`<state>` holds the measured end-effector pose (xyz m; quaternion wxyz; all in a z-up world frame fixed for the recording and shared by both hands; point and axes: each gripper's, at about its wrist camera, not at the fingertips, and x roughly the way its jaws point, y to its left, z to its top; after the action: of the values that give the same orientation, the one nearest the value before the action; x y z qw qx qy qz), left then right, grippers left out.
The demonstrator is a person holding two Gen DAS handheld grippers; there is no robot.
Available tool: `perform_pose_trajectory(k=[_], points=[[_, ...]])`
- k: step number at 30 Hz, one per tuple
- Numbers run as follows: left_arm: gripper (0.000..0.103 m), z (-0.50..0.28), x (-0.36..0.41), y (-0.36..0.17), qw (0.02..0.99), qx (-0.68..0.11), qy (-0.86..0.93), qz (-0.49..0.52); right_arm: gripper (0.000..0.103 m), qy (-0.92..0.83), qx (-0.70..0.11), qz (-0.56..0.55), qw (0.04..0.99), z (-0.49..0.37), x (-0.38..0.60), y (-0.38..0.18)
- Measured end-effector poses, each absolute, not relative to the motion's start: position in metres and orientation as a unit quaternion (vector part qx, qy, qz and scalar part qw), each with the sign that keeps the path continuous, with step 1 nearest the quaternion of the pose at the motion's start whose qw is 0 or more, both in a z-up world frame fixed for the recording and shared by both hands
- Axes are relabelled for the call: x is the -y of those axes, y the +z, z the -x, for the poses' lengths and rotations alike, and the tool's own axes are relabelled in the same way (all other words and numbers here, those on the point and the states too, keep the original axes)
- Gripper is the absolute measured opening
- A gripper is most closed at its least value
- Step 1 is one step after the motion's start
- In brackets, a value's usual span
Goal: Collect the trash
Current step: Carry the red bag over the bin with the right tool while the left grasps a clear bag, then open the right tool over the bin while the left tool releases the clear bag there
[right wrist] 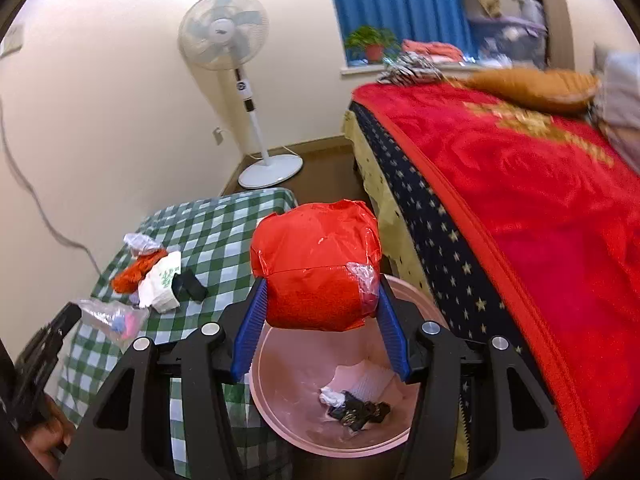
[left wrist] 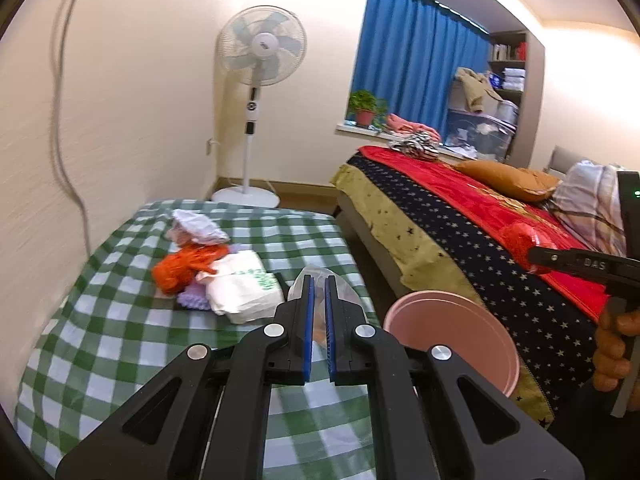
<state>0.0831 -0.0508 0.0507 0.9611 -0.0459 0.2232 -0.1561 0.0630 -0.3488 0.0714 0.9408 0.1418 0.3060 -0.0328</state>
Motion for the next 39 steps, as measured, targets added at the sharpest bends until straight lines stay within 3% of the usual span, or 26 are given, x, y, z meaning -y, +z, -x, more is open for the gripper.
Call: perform_pose_trajectory(k=[16, 39], points=[[0.005, -0.098, 0.132, 0.038, 0.946, -0.239, -0.218, 0.027, 0.053, -0.062, -0.309, -0.163, 0.935, -0.07, 0.375, 0.054], [0.005, -0.121, 0.173, 0.023, 0.936, -0.256, -0.242, 0.012, 0.053, -0.073, -0.321, -0.152, 0.932, -0.077, 0.374, 0.05]])
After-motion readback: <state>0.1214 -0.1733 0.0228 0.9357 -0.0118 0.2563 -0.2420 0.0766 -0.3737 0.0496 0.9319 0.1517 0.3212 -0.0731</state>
